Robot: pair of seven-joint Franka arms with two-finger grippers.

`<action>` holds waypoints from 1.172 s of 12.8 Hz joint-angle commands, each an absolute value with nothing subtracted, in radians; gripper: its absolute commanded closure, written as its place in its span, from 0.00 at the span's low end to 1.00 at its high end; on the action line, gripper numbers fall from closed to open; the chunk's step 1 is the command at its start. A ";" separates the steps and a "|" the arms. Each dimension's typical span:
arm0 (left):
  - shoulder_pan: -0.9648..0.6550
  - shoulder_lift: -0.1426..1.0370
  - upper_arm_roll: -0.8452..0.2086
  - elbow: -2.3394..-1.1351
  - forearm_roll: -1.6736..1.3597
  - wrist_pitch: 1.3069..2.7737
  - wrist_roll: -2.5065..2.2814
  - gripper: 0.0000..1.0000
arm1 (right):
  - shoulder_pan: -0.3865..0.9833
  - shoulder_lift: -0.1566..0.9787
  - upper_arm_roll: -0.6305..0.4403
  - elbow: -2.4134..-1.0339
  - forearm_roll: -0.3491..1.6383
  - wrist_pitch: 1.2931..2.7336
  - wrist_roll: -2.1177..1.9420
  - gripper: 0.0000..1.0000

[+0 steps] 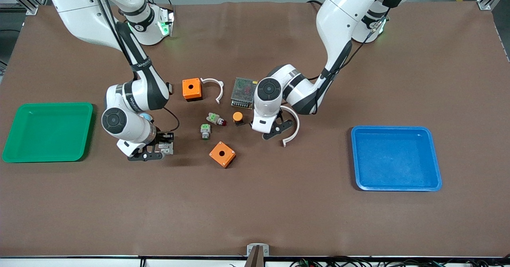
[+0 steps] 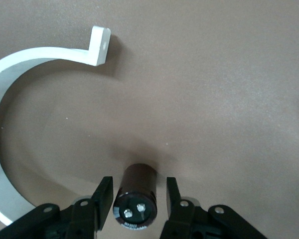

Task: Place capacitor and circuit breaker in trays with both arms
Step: 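Carry the breaker with the right gripper while the left gripper carries the capacitor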

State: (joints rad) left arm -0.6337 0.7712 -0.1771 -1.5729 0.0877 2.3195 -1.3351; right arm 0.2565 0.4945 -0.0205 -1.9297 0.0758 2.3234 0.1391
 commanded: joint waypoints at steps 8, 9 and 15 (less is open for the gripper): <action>-0.582 0.692 -0.167 -1.571 0.107 2.319 -1.324 1.00 | 0.053 0.374 -0.029 -1.751 0.078 1.941 0.134 0.88; -0.559 0.669 -0.166 -1.572 0.107 2.300 -1.272 1.00 | -0.006 0.362 -0.028 -1.726 0.052 1.892 0.117 0.88; -0.347 0.554 -0.164 -1.575 0.139 2.166 -0.918 1.00 | -0.291 0.373 -0.026 -1.658 -0.031 1.839 -0.194 0.87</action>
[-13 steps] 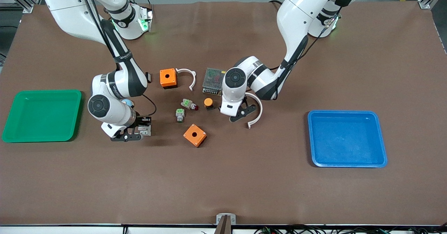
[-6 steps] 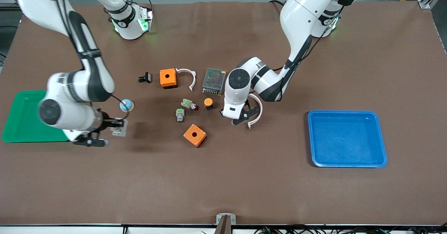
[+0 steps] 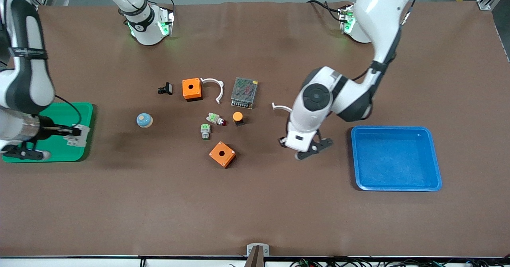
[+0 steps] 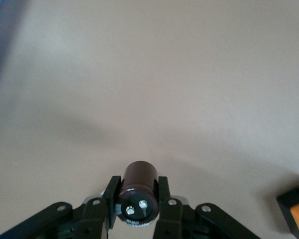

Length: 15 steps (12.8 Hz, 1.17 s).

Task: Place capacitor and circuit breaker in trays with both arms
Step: 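Carry the breaker with the right gripper while the left gripper carries the capacitor, then release the breaker with the right gripper while the left gripper releases the capacitor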

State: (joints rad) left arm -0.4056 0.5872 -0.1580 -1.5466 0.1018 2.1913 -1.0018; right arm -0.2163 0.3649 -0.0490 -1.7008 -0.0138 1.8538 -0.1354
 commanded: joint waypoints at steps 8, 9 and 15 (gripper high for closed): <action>-0.082 0.549 -0.167 -1.666 0.222 2.146 -0.528 1.00 | -0.515 0.535 -0.026 -1.618 -0.095 2.017 -0.463 0.86; -0.059 0.549 -0.169 -1.675 0.225 2.151 -0.488 0.99 | -0.528 0.548 -0.026 -1.620 -0.095 2.017 -0.463 0.86; 0.095 0.561 -0.170 -1.756 0.227 2.273 -0.286 0.99 | -0.560 0.600 -0.026 -1.626 -0.117 2.082 -0.509 0.86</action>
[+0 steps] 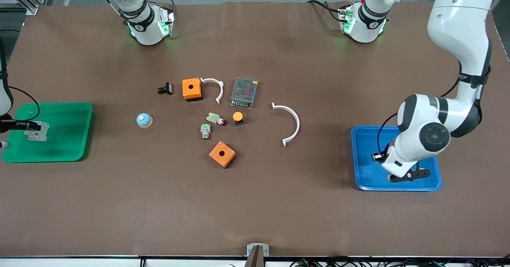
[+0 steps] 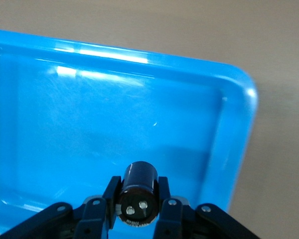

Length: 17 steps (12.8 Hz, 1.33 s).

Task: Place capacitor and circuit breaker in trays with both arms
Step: 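Release the breaker with the right gripper while the left gripper releases the capacitor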

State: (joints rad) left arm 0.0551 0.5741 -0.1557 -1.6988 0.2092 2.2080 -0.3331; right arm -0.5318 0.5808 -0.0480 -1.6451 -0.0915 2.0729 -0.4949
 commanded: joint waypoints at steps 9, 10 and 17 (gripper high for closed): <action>0.179 0.626 -0.170 -1.770 0.227 2.341 -0.164 0.87 | -0.575 0.624 -0.025 -1.698 -0.109 2.161 -0.506 0.80; 0.179 0.627 -0.170 -1.770 0.226 2.341 -0.164 0.75 | -0.575 0.624 -0.025 -1.698 -0.109 2.161 -0.508 0.67; 0.175 0.556 -0.173 -1.759 0.224 2.312 -0.166 0.00 | -0.531 0.494 -0.018 -1.597 -0.109 1.928 -0.497 0.00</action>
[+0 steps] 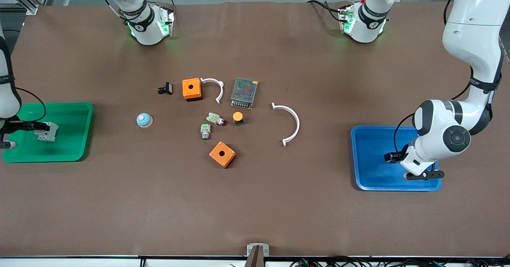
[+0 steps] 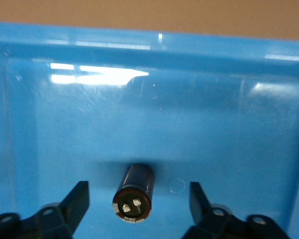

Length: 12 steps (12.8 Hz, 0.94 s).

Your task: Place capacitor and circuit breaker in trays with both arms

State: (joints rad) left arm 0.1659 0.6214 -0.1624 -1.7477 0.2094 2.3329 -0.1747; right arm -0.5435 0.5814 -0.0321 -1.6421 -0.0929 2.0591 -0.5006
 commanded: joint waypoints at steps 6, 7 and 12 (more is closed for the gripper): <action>0.167 0.414 -0.198 -1.682 0.224 2.145 -0.115 0.00 | -0.352 0.321 -0.015 -1.376 -0.101 1.445 -0.358 0.01; 0.169 0.401 -0.202 -1.654 0.225 2.090 -0.109 0.00 | -0.310 0.295 -0.015 -1.377 -0.066 1.401 -0.312 0.01; 0.160 0.312 -0.213 -1.481 0.229 1.805 -0.107 0.00 | -0.123 0.158 -0.015 -1.512 0.027 1.406 -0.057 0.01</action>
State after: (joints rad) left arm 0.1620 0.3451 -0.2003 -1.5483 0.2096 1.9045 -0.1191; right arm -0.1718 0.2354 -0.0067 -1.4081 -0.0001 1.3726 -0.1278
